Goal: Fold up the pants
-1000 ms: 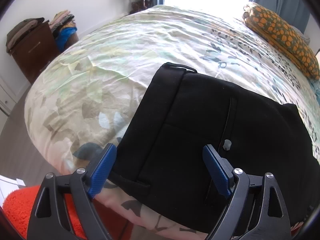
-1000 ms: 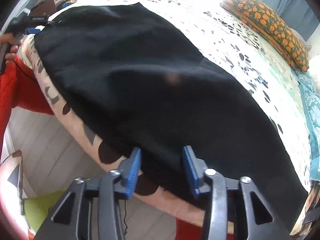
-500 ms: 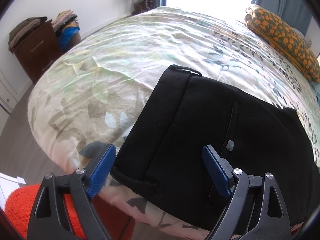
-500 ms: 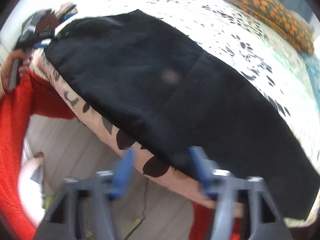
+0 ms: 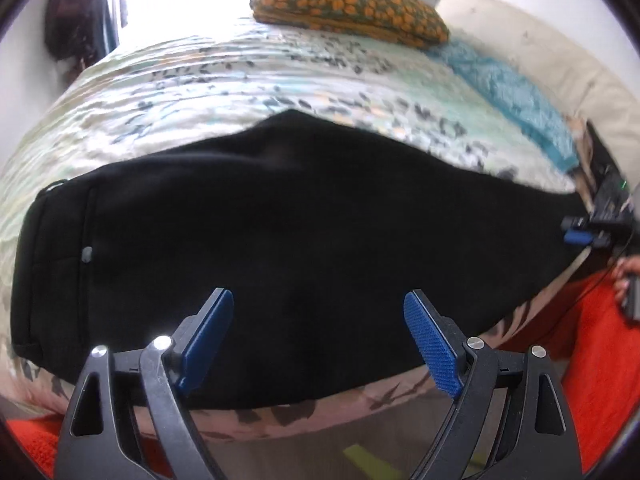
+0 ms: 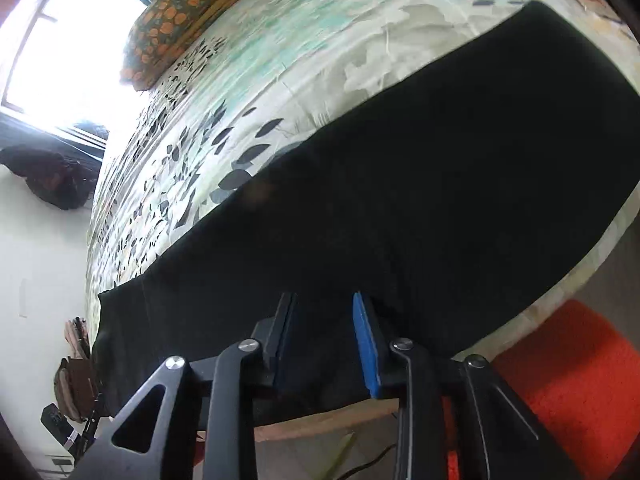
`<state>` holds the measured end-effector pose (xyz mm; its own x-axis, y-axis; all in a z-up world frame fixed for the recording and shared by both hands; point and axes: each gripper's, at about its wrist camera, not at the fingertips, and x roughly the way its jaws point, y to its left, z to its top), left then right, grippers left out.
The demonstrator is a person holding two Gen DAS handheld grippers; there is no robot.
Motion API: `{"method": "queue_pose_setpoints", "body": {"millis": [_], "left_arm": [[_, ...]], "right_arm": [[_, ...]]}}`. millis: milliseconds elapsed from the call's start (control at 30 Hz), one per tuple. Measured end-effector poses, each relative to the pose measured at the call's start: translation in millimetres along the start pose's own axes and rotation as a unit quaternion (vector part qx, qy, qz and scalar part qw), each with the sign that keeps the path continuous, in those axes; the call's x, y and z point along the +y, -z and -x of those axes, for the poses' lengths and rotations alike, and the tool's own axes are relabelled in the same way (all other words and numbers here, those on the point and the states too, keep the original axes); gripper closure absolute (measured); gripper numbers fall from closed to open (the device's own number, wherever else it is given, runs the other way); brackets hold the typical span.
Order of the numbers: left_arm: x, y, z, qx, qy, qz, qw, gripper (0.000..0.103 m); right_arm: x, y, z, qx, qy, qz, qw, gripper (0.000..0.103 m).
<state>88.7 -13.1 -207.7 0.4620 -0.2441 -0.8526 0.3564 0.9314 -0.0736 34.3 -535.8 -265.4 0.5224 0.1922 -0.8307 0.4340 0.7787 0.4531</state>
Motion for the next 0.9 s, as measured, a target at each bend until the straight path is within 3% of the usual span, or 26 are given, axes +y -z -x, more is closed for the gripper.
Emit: {"method": "queue_pose_setpoints", "body": {"millis": [33,67,133,233,300,400,467,533,600,633,667,700,767,800,867,900], "left_arm": [[-6.5,3.7,-12.4,0.026,-0.03,-0.02,0.999,0.014],[-10.9,8.1,-17.8,0.033,-0.047,-0.033,0.9978,0.014],[-12.5,4.6,-10.0,0.02,-0.049,-0.034,0.998,0.015],[15.3,-15.1,14.0,-0.035,-0.078,0.006,0.9963,0.012],[49.7,-25.6,16.6,-0.047,-0.107,0.062,0.9913,0.009],[101.9,-22.2,-3.8,-0.005,-0.141,0.139,0.9802,0.01],[120.0,-12.0,-16.1,0.022,-0.175,0.152,0.9725,0.008],[122.7,-12.0,-14.5,0.018,-0.167,0.165,0.9719,0.007],[120.3,-11.8,-14.7,0.019,-0.172,0.153,0.973,0.006],[119.7,-11.4,-15.0,0.018,-0.172,0.152,0.9731,0.005],[120.3,-12.0,-14.9,0.019,-0.169,0.155,0.9732,0.005],[123.2,-10.3,-13.2,0.022,-0.167,0.157,0.9732,0.005],[125.4,-8.8,-12.9,0.023,-0.163,0.161,0.9732,0.005],[126.7,-11.6,-16.5,0.023,-0.162,0.161,0.9732,0.005],[127.6,-10.5,-15.5,0.023,-0.163,0.163,0.9729,0.005],[127.1,-11.9,-14.2,0.021,-0.162,0.166,0.9725,0.006]], "right_arm": [[13.3,4.7,4.0,-0.007,0.01,0.036,0.999,0.046],[28.1,10.9,5.9,-0.006,0.01,0.07,0.997,0.041],[58.4,23.9,3.4,0.01,-0.01,0.114,0.993,0.041],[112.8,37.8,-9.1,0.044,-0.084,0.144,0.985,0.039],[162.7,41.0,-27.8,0.078,-0.141,0.154,0.975,0.034],[242.4,35.4,-62.2,0.122,-0.223,0.154,0.955,0.033],[302.8,32.1,-87.5,0.153,-0.273,0.159,0.937,0.032],[361.0,34.2,-123.6,0.21,-0.319,0.16,0.91,0.031],[401.1,40.0,-165.0,0.258,-0.329,0.144,0.897,0.031],[414.3,44.4,-184.9,0.275,-0.311,0.144,0.898,0.031],[424.0,44.6,-202.5,0.271,-0.267,0.161,0.911,0.032],[430.3,39.1,-212.1,0.243,-0.229,0.179,0.925,0.032],[433.2,12.8,-209.6,0.157,-0.202,0.184,0.949,0.031],[431.0,3.8,-198.2,0.122,-0.213,0.174,0.954,0.03],[421.6,-14.5,-172.6,0.093,-0.257,0.164,0.948,0.021],[418.8,-15.5,-157.7,0.082,-0.255,0.185,0.946,0.019]]}}
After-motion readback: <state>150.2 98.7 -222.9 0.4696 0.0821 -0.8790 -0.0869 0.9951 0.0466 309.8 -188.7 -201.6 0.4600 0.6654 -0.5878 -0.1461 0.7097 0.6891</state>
